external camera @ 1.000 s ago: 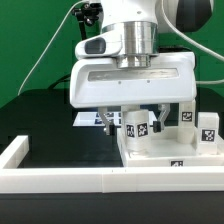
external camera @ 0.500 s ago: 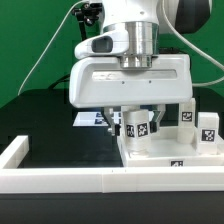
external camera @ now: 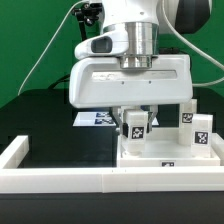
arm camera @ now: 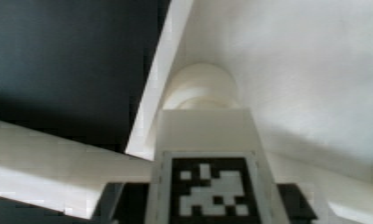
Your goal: Assemble square table
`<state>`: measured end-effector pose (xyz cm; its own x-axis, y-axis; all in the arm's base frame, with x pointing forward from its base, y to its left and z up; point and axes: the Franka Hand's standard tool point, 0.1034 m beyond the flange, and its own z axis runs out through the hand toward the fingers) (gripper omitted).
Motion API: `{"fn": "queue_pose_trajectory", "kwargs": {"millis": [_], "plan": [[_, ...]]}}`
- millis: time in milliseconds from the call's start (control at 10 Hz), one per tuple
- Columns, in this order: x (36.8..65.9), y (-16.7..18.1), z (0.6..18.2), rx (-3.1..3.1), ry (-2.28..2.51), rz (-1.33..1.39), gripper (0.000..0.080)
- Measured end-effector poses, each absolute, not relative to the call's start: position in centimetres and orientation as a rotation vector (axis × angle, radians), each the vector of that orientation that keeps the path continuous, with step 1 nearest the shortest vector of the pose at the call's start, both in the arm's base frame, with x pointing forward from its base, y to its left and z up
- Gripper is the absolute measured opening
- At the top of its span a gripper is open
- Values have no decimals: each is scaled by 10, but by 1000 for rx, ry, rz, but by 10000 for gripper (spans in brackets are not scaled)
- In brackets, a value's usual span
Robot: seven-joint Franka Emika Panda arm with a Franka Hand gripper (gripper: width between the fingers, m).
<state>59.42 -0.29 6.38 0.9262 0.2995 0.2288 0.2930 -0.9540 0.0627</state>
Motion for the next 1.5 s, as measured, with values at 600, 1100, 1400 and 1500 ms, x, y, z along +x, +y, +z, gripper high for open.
{"fn": "queue_pose_trajectory", "kwargs": {"millis": [600,1100,1400,1500], "plan": [[594,3,62,3138,-418,388,269],[594,3,62,3002,-1179,385,271],[595,3,62,2843,-1599,369,271],[595,2,62,2785,-1729,354,271]]}}
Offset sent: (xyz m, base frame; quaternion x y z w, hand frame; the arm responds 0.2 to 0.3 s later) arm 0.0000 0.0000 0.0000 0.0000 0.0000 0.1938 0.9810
